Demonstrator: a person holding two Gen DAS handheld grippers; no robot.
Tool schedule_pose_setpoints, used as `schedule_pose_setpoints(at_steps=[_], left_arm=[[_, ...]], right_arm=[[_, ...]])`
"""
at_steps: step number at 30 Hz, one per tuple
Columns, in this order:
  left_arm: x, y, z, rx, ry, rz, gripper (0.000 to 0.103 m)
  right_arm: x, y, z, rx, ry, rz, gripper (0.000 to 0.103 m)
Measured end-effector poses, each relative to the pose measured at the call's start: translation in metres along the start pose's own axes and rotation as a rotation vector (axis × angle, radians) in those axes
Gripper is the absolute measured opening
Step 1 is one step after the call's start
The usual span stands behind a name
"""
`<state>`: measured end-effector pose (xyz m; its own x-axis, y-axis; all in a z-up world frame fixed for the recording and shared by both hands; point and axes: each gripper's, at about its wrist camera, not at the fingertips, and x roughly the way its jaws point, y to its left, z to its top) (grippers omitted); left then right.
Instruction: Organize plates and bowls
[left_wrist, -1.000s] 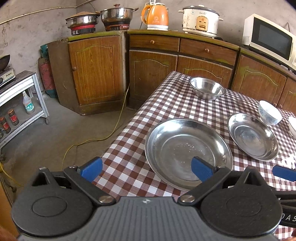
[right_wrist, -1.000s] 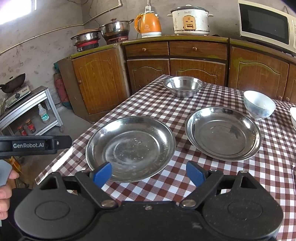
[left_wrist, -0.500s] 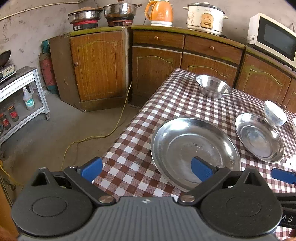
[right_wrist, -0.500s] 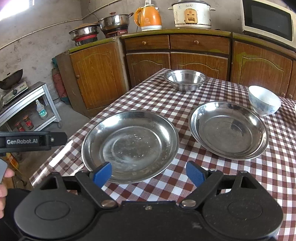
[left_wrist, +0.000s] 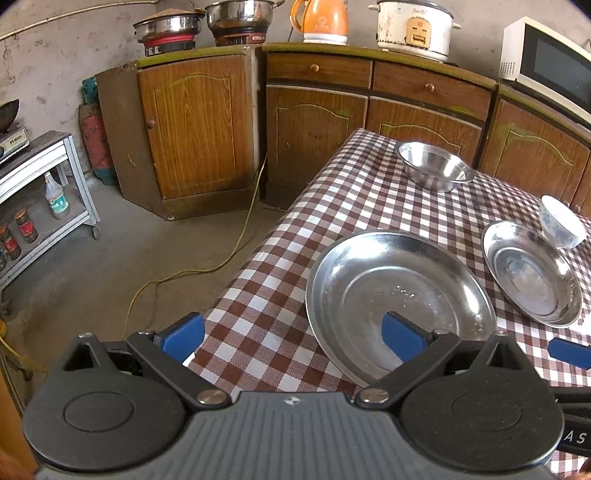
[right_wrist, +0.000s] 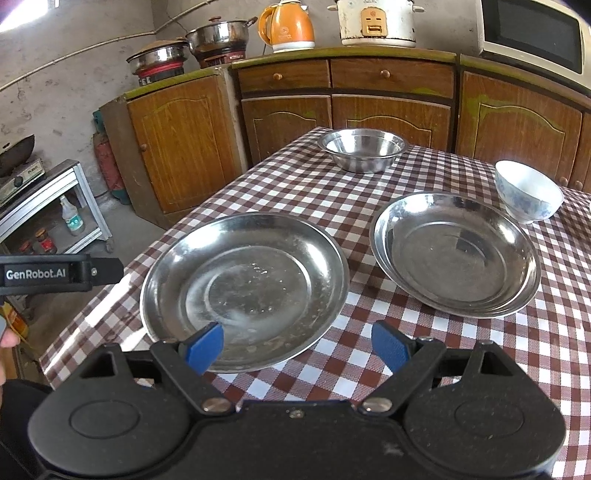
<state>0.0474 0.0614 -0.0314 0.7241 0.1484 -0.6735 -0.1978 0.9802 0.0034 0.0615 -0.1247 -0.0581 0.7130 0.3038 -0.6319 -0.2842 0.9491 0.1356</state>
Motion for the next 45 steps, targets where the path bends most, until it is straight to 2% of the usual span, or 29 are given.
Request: schedule_pose_setpoints(at_steps=[22, 45], left_arm=[[0.036, -0.002, 0.011, 0.017, 0.022, 0.024, 0.103], [0.059, -0.010, 0.014, 0.029, 0.046, 0.031, 0.101]], right_arm=[[0.048, -0.010, 0.011, 0.021, 0.022, -0.041, 0.102], [0.071, -0.019, 0.013, 0.039, 0.043, -0.039, 0.102]])
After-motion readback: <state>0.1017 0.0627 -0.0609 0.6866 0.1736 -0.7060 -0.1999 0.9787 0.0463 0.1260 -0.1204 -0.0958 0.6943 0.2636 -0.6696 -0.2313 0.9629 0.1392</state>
